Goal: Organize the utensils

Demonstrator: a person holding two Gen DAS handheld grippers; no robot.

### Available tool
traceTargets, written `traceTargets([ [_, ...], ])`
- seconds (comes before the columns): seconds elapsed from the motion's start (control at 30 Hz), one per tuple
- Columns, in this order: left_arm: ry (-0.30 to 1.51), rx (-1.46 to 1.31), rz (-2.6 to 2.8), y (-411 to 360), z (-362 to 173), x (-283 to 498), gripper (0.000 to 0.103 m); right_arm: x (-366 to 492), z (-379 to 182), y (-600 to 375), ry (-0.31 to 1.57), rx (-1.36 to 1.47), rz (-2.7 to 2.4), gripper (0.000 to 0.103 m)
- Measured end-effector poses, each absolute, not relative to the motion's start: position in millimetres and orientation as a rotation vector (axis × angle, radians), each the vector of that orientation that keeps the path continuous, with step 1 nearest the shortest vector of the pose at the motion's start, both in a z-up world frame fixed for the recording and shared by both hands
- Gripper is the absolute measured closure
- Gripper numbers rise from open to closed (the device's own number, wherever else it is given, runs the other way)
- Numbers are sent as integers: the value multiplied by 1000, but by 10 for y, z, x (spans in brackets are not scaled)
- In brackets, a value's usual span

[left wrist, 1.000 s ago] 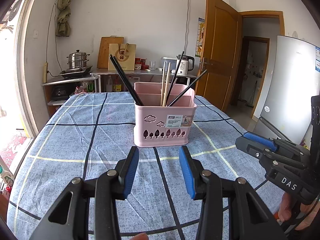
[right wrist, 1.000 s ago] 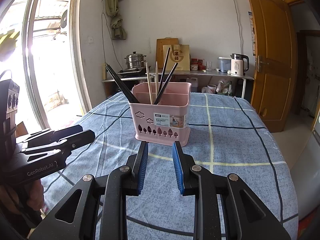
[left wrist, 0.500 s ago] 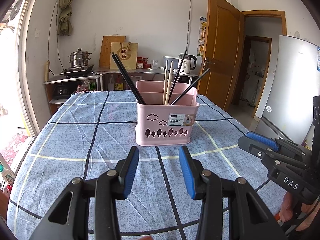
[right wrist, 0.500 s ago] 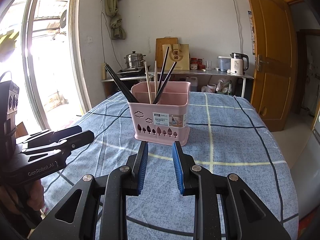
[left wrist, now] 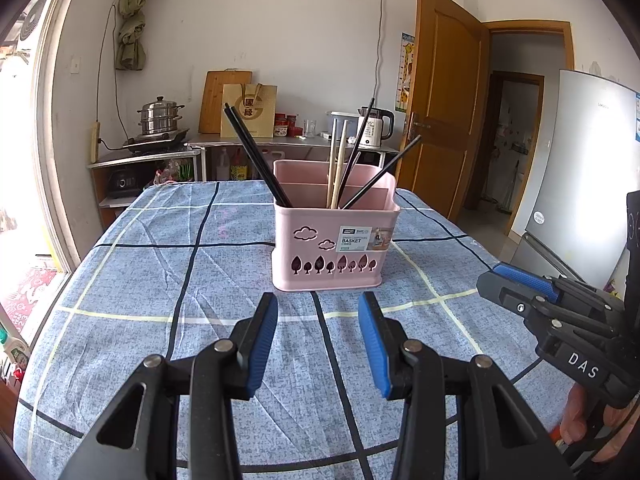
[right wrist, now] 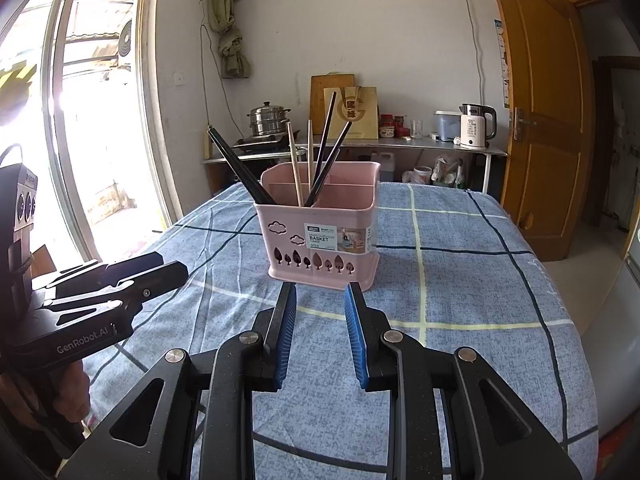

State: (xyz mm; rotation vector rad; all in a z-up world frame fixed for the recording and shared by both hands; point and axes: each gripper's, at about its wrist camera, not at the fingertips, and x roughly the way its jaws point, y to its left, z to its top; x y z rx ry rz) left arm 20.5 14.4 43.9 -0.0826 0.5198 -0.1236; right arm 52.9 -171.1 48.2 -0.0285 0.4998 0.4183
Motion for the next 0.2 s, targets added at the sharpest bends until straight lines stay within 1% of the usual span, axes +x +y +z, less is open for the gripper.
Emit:
traceTargets([
  [0.2, 526, -87, -120, 152, 434, 212, 59, 528, 485, -1711, 500, -28, 418, 77],
])
